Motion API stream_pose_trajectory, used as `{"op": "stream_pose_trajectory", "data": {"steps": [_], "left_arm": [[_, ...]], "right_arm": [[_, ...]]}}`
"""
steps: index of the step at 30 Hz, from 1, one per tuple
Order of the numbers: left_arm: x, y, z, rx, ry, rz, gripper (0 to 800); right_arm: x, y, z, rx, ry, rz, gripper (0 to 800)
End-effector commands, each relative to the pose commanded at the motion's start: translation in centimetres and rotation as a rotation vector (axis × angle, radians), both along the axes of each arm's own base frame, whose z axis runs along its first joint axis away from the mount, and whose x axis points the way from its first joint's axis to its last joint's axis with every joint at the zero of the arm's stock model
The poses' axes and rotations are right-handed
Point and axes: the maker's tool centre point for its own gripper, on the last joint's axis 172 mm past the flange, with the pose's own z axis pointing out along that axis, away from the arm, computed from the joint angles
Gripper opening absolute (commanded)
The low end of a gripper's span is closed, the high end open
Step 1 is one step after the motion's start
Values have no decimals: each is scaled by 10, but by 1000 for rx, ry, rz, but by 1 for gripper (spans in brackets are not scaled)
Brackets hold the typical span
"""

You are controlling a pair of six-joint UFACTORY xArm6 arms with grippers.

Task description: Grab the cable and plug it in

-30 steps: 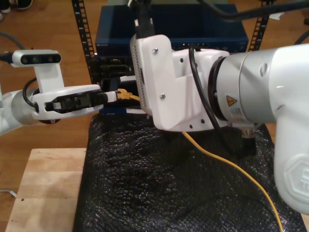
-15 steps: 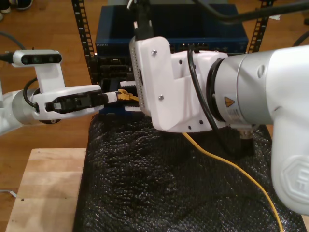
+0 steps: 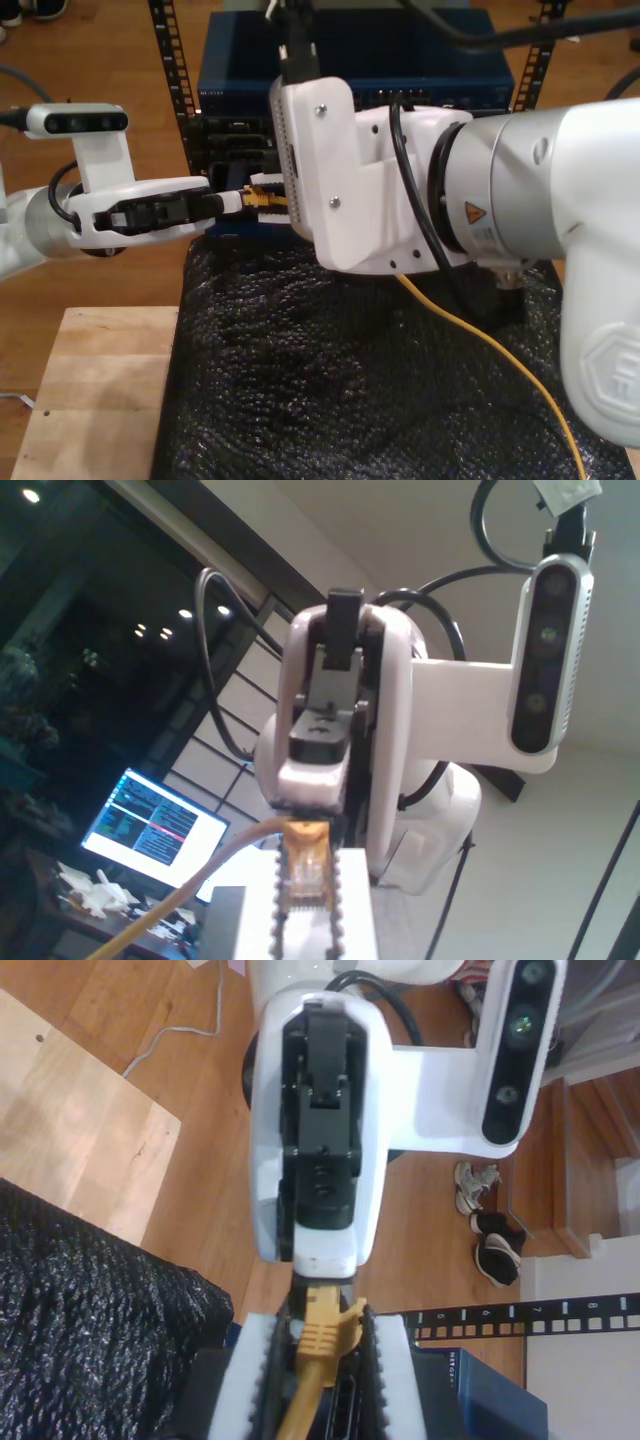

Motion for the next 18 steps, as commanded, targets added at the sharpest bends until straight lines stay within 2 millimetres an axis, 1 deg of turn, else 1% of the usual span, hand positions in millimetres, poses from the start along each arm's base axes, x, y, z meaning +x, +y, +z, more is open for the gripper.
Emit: {"op": "stream_pose_trajectory", "data": {"steps": [4,13,16,18], "left_arm": [[0,0,0,6,13,-6,21],[0,0,-1,6,16,-8,22],[1,0,-1,7,17,-7,22],[0,0,-1,7,17,-9,24]], "right_arm": [[0,0,0,0,0,0,205],[0,0,0,1,1,0,204],[0,0,2,5,1,-1,189],[0,0,0,4,4,-1,141]]}}
